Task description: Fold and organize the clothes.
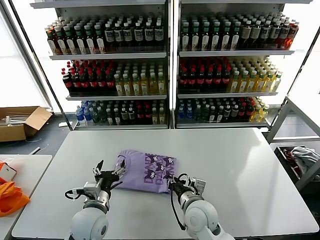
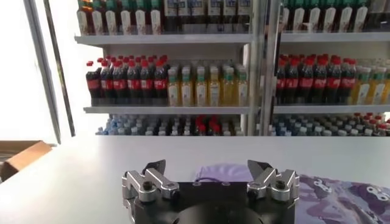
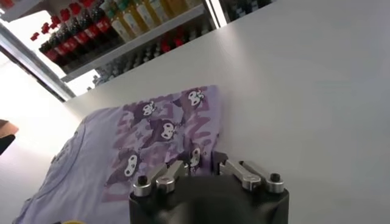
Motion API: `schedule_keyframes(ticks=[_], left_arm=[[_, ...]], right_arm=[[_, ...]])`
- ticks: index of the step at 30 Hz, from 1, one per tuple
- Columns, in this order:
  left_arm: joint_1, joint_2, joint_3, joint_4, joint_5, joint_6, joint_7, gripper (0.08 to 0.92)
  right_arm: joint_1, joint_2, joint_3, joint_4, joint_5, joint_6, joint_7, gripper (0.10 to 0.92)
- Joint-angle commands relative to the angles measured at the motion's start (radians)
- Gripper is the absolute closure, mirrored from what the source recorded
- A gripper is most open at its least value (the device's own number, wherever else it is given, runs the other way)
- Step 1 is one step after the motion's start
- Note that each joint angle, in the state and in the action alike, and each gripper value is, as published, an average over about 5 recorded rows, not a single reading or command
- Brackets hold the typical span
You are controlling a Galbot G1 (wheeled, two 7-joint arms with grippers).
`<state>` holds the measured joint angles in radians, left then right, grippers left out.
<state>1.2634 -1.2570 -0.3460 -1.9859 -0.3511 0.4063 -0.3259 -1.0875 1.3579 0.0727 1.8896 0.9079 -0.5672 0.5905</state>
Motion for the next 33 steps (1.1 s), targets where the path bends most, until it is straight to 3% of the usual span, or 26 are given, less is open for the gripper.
schedule_keyframes(ticks=[1, 8, 16, 22, 25, 33], left_arm=[[0.018, -0.002, -0.022, -0.012, -0.002, 0.001, -0.013, 0.177], [0.026, -0.003, -0.028, -0.023, -0.003, 0.001, -0.015, 0.177], [0.036, -0.01, -0.023, -0.039, -0.003, 0.002, -0.017, 0.177], [0.051, -0.023, -0.02, -0.055, 0.0, 0.003, -0.017, 0.177], [0.062, -0.026, -0.025, -0.061, 0.001, 0.003, -0.017, 0.177], [0.086, -0.042, -0.031, -0.077, 0.007, 0.0, -0.017, 0.177]], right_arm=[[0.017, -0.061, 0.012, 0.015, 0.017, -0.01, -0.032, 0.755], [0.051, -0.23, 0.034, 0.014, 0.024, -0.015, -0.08, 0.915], [0.128, -0.391, 0.045, -0.068, 0.016, -0.018, -0.156, 0.918], [0.139, -0.395, 0.054, -0.095, -0.065, -0.017, -0.185, 0.918], [0.078, -0.383, 0.069, -0.036, -0.093, -0.016, -0.196, 0.891], [-0.077, -0.306, 0.098, 0.125, -0.183, -0.012, -0.154, 0.671]])
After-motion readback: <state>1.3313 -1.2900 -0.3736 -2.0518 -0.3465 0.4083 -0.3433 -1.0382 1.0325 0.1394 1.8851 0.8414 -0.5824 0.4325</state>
